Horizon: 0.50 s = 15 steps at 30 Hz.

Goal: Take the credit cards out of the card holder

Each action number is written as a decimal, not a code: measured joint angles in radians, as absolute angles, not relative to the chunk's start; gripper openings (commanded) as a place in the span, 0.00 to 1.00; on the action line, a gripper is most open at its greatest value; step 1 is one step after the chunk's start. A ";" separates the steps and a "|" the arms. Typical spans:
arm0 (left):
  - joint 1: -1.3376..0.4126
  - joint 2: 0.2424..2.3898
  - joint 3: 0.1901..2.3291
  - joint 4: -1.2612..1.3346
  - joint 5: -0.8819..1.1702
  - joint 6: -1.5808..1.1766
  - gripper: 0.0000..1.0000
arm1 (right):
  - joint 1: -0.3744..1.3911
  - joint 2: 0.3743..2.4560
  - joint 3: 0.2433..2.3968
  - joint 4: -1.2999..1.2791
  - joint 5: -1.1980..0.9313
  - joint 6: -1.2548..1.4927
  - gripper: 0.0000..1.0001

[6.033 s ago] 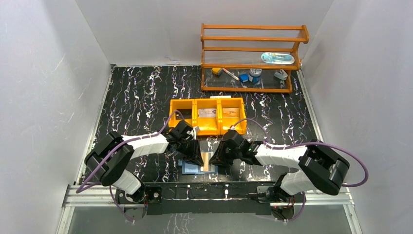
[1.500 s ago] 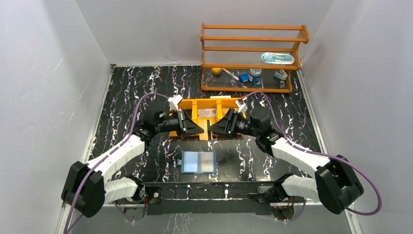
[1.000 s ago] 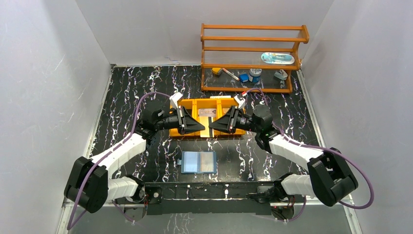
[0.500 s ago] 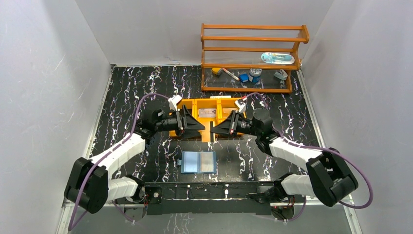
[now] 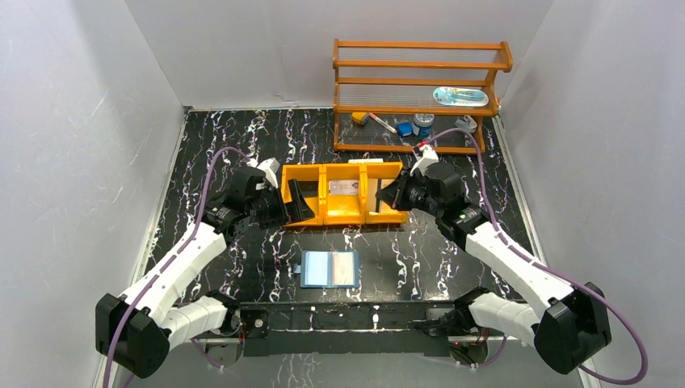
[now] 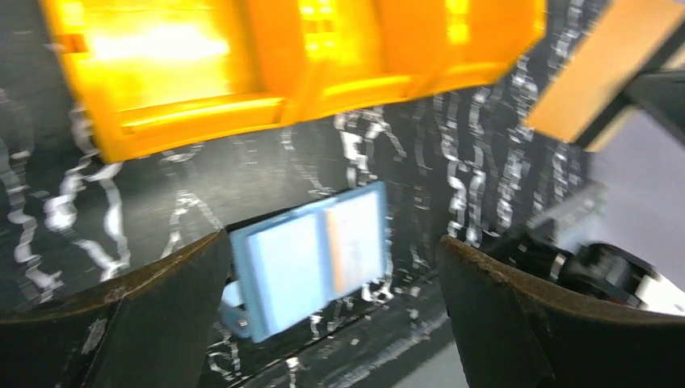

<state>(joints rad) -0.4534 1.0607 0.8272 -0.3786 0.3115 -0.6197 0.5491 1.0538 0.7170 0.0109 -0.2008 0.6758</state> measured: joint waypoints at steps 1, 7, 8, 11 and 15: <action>-0.453 1.053 0.830 -0.405 0.264 -0.609 0.98 | 0.549 1.053 0.730 -0.013 -0.166 0.631 0.00; -0.453 1.045 0.831 -0.500 0.056 -0.569 0.98 | 0.544 1.157 0.880 -0.181 -0.035 0.303 0.00; -0.453 1.041 0.831 -0.507 0.028 -0.559 0.98 | 0.544 1.180 0.907 -0.198 -0.022 0.249 0.00; -0.453 1.018 0.823 -0.516 -0.047 -0.523 0.98 | 0.544 1.219 0.949 -0.225 0.007 0.099 0.00; -0.453 0.985 0.793 -0.514 -0.133 -0.470 0.98 | 0.544 1.242 0.956 -0.239 0.014 -0.071 0.00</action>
